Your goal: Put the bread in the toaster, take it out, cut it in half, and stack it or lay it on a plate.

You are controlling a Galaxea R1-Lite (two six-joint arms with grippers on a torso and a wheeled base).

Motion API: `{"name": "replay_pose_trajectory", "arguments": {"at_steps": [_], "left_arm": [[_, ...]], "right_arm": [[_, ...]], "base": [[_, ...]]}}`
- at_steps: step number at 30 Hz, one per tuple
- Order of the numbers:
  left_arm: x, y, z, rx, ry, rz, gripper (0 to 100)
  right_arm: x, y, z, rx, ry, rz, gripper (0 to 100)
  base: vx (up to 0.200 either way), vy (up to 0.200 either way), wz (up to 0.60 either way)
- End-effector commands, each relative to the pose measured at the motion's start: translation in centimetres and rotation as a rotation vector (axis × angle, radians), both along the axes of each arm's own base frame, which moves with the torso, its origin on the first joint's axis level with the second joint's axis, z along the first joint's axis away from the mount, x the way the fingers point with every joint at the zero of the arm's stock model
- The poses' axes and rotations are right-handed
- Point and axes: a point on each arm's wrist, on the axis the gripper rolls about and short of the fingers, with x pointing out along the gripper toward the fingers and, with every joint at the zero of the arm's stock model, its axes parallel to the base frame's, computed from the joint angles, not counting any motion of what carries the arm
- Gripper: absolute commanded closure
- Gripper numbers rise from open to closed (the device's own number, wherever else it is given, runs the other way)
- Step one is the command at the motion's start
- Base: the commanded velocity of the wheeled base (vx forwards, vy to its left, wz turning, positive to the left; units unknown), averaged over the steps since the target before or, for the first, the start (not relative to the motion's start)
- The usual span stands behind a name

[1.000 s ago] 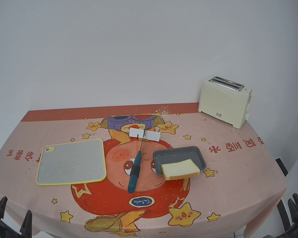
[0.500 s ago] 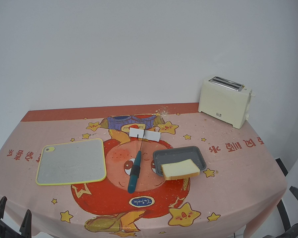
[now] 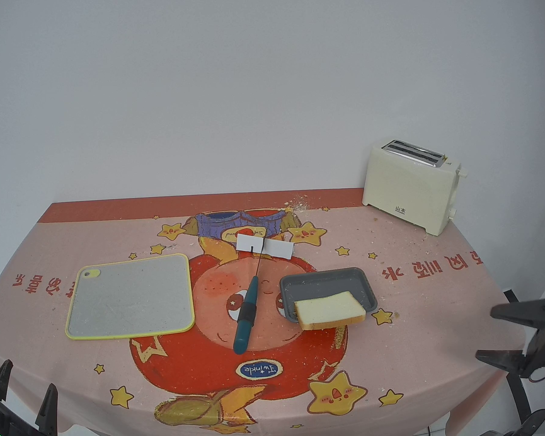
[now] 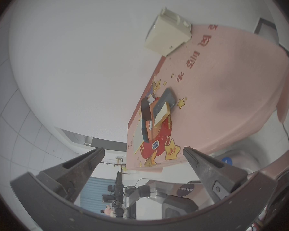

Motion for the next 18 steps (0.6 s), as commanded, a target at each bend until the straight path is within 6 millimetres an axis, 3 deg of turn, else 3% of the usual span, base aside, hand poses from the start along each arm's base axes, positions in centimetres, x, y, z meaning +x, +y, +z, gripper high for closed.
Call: {"name": "replay_pose_trajectory", "arguments": {"at_steps": [1,8,18], "left_arm": [[0.1,0.0,-0.5,0.0,0.019,0.003,0],[0.1,0.0,-0.5,0.0,0.019,0.003,0],[0.1,0.0,-0.5,0.001,0.019,0.001,0]], "right_arm": [[5.8,4.7,-4.0,-0.012,0.273,0.119,0],[8.3,7.5,-6.1,0.013,0.284,0.161,0],[9.8,10.9,-8.1,0.05,0.276,0.177,0]], "base": [[0.0,0.0,0.0],[0.0,0.0,0.0],[0.0,0.0,0.0]]}}
